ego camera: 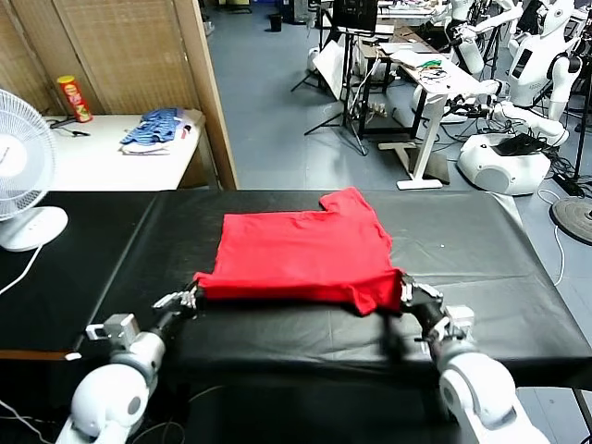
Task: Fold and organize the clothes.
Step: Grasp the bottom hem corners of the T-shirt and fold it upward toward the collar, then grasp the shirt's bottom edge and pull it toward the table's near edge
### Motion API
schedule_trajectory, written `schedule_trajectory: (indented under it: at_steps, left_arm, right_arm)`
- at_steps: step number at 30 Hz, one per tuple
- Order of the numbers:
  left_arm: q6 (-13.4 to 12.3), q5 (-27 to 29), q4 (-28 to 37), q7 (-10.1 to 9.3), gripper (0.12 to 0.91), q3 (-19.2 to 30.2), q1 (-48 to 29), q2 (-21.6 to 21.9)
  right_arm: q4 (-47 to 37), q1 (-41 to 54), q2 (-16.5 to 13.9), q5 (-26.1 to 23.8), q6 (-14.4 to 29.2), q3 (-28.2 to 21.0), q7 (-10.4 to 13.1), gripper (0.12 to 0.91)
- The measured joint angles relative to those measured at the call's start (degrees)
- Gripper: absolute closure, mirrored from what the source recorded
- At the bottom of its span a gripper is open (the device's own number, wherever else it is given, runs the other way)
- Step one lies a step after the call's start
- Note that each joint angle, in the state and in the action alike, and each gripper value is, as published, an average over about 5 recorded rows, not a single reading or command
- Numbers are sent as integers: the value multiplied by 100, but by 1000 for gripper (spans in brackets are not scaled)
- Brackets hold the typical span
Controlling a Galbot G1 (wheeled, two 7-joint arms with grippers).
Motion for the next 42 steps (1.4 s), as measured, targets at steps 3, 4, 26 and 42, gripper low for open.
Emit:
schedule_trajectory:
  at_steps: [3, 4, 26, 42]
  left_arm:
    - [-37, 89, 269, 5, 905, 132, -253, -7]
    - [-52, 130, 355, 8, 905, 175, -334, -13]
    - [36, 232, 423, 152, 245, 210, -161, -148]
    - [131, -25, 576, 221, 503, 195, -78, -209]
  right_arm:
    - [-278, 215, 37, -14, 48, -123, -104, 886]
    - [-350, 259, 48, -16, 60, -143, -146, 872]
    - [679, -1075, -39, -96, -135, 278, -205, 312]
    - [655, -1278, 170, -78, -236, 288, -6, 901]
